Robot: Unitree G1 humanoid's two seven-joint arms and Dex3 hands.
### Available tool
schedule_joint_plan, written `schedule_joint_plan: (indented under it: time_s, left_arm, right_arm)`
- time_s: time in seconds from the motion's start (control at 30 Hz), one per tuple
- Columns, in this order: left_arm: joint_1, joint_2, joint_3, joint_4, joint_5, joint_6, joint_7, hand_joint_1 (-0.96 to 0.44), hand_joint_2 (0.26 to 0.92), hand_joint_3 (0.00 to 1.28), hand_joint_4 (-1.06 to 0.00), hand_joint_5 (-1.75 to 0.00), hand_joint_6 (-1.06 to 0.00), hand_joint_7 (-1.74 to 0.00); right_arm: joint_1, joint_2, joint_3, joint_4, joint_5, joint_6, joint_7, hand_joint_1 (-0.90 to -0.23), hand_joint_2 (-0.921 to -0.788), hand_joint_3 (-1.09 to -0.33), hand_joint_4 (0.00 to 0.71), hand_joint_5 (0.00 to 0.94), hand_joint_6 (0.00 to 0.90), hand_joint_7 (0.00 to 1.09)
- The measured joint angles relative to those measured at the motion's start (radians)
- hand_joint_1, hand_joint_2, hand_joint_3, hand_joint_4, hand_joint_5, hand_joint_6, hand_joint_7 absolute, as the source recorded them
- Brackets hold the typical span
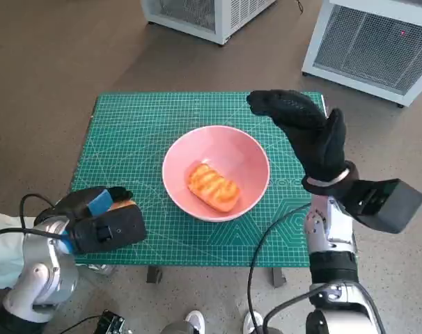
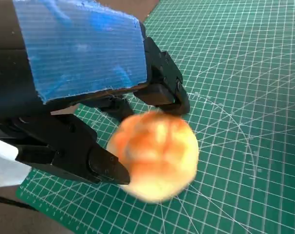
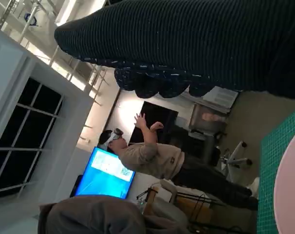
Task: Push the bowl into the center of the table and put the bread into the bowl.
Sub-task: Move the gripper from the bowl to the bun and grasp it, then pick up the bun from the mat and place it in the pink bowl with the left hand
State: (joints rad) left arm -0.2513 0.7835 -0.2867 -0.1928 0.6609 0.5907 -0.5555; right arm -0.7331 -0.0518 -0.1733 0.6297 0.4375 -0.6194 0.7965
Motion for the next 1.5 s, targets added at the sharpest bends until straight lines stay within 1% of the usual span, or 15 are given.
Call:
schedule_joint_plan:
  time_s: [0.1,0.2,0.4,0.43,0.6,0.73,0.93,1.1,1.27,1.5]
  left_arm:
    - [0.003,0.0,0.009,0.013,-0.003,-0.033,0.005,0.0,0.866,0.1,-0.79,-1.06,-0.66,-1.12]
    - [0.006,0.0,0.019,0.02,-0.005,-0.062,0.008,0.0,0.861,0.11,-0.8,-1.04,-0.67,-1.15]
    - [0.01,0.0,0.04,0.029,-0.013,-0.106,0.007,0.0,0.858,0.11,-0.79,-1.04,-0.69,-1.14]
    - [0.01,0.0,0.046,0.028,-0.014,-0.109,0.006,0.0,0.857,0.11,-0.79,-1.06,-0.69,-1.11]
    - [0.008,0.002,0.081,0.008,-0.025,-0.106,-0.014,0.0,0.856,0.11,-0.78,-1.11,-0.7,-1.06]
    - [0.0,0.002,0.119,-0.036,-0.035,-0.094,-0.029,0.0,0.852,0.11,-0.79,-1.1,-0.72,-1.05]
    - [-0.035,0.001,0.18,-0.107,-0.048,-0.082,-0.032,0.0,0.85,0.11,-0.78,-1.09,-0.73,-1.06]
    - [-0.067,-0.004,0.222,-0.162,-0.064,-0.078,-0.031,0.0,0.858,0.11,-0.77,-1.11,-0.72,-1.04]
    - [-0.102,-0.011,0.244,-0.22,-0.078,-0.077,-0.031,0.0,0.861,0.1,-0.78,-1.09,-0.71,-1.07]
    - [-0.166,-0.02,0.25,-0.276,-0.077,-0.076,-0.03,0.0,0.862,0.1,-0.79,-1.05,-0.7,-1.11]
  right_arm:
    - [0.001,0.001,0.0,0.0,0.0,0.0,-0.001,-0.724,-0.921,-0.712,0.187,0.001,-0.001,0.65]
    - [0.002,0.003,0.0,0.0,0.0,-0.002,-0.002,-0.722,-0.921,-0.712,0.187,0.001,-0.001,0.65]
    - [0.002,0.006,0.0,0.0,-0.001,-0.003,-0.003,-0.719,-0.921,-0.711,0.187,0.001,-0.001,0.64]
    - [0.002,0.007,0.0,0.0,-0.001,-0.003,-0.003,-0.718,-0.921,-0.711,0.187,0.001,-0.001,0.64]
    - [0.002,0.007,0.0,0.0,-0.001,-0.004,-0.002,-0.718,-0.921,-0.71,0.186,0.0,-0.001,0.64]
    - [0.002,0.007,0.0,0.0,-0.001,-0.006,-0.002,-0.717,-0.921,-0.71,0.186,0.0,-0.001,0.62]
    - [0.003,0.008,0.0,0.001,-0.001,-0.008,-0.002,-0.717,-0.921,-0.711,0.186,0.0,-0.001,0.61]
    - [0.003,0.009,0.0,0.001,-0.001,-0.009,-0.003,-0.717,-0.921,-0.711,0.186,0.0,-0.001,0.61]
    - [0.003,0.009,0.0,0.001,-0.001,-0.009,-0.003,-0.718,-0.921,-0.712,0.185,0.0,-0.001,0.61]
    - [0.005,0.01,0.0,0.0,-0.001,-0.009,-0.003,-0.719,-0.921,-0.712,0.185,0.0,-0.001,0.61]
